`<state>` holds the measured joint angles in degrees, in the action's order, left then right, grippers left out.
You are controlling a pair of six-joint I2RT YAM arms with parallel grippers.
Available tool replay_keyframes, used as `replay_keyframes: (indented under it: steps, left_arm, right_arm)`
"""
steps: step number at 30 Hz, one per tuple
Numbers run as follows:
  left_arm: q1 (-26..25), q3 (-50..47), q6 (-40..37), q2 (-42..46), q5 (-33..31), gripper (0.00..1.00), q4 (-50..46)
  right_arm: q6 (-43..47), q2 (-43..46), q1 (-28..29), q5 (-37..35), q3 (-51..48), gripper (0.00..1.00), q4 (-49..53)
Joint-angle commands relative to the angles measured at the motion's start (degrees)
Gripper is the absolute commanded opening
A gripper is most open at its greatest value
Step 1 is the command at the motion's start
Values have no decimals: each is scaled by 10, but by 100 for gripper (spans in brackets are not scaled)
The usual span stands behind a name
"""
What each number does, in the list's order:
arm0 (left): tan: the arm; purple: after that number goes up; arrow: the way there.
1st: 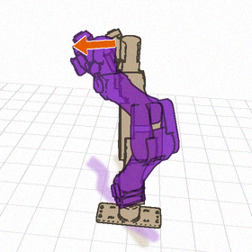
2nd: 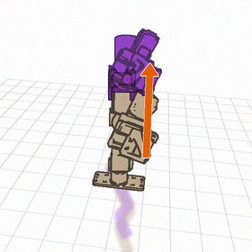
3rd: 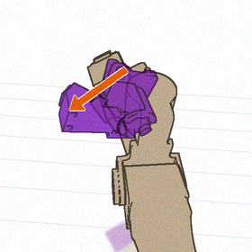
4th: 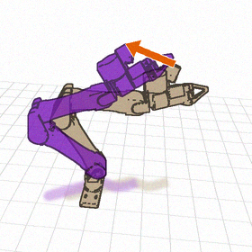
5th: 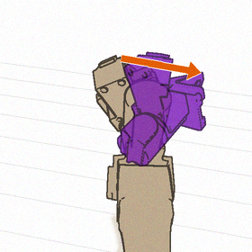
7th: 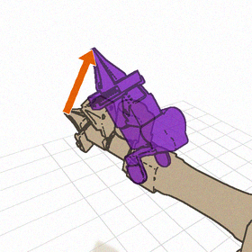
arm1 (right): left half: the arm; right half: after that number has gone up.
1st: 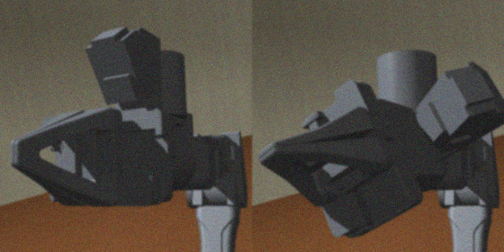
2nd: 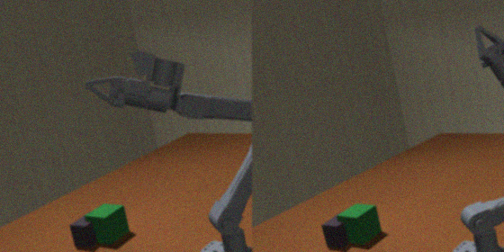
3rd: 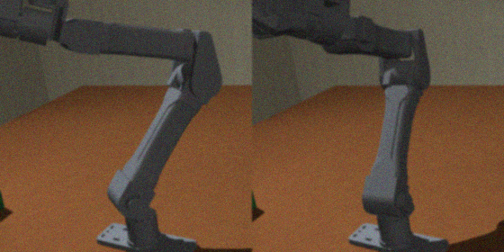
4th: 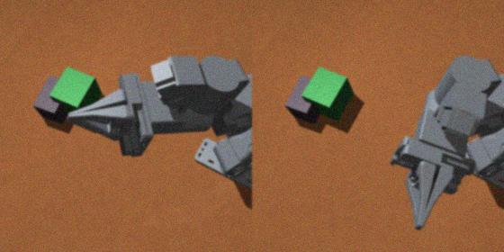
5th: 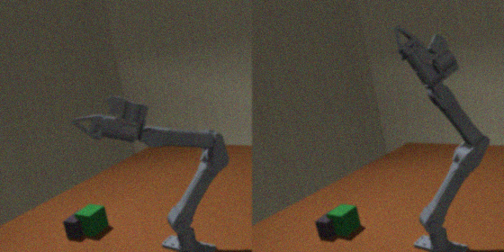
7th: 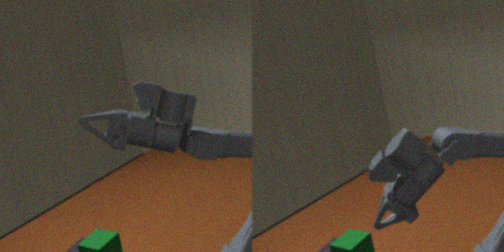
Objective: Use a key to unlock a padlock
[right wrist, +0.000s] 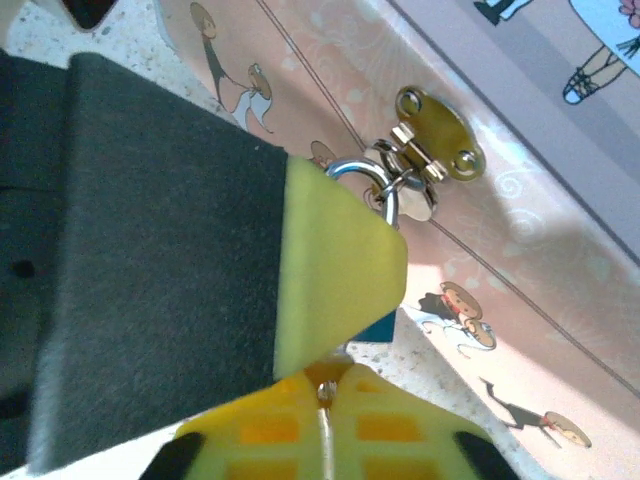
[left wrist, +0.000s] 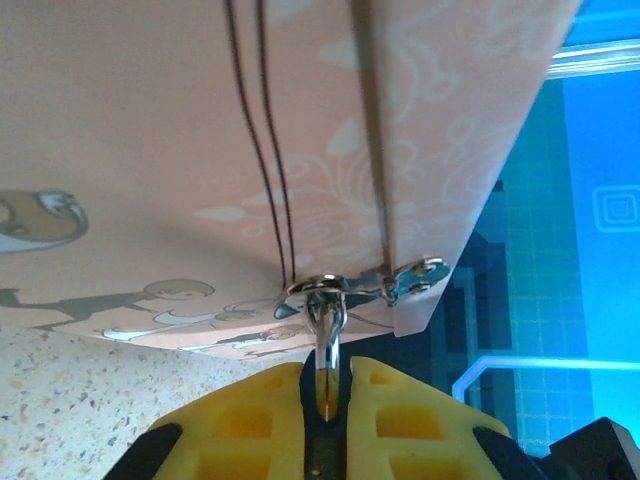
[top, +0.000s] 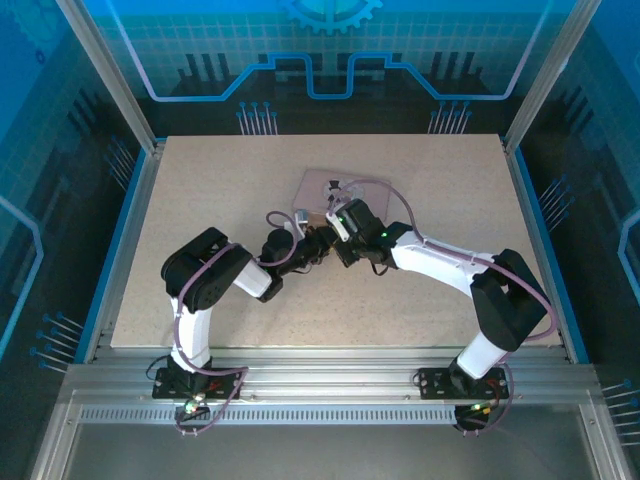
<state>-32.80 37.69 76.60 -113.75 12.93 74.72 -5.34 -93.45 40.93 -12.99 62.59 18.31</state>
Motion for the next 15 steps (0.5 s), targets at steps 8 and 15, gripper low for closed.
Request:
replay_keyframes:
  steps: [8, 15]
  left_arm:
    - [-6, -18, -9, 4, 5, 17, 54]
    - [-6, -54, -16, -3, -24, 37, 54]
  right_arm:
    - [-40, -22, -14, 120, -43, 0, -56]
    - [-37, -37, -16, 132, -73, 0, -94]
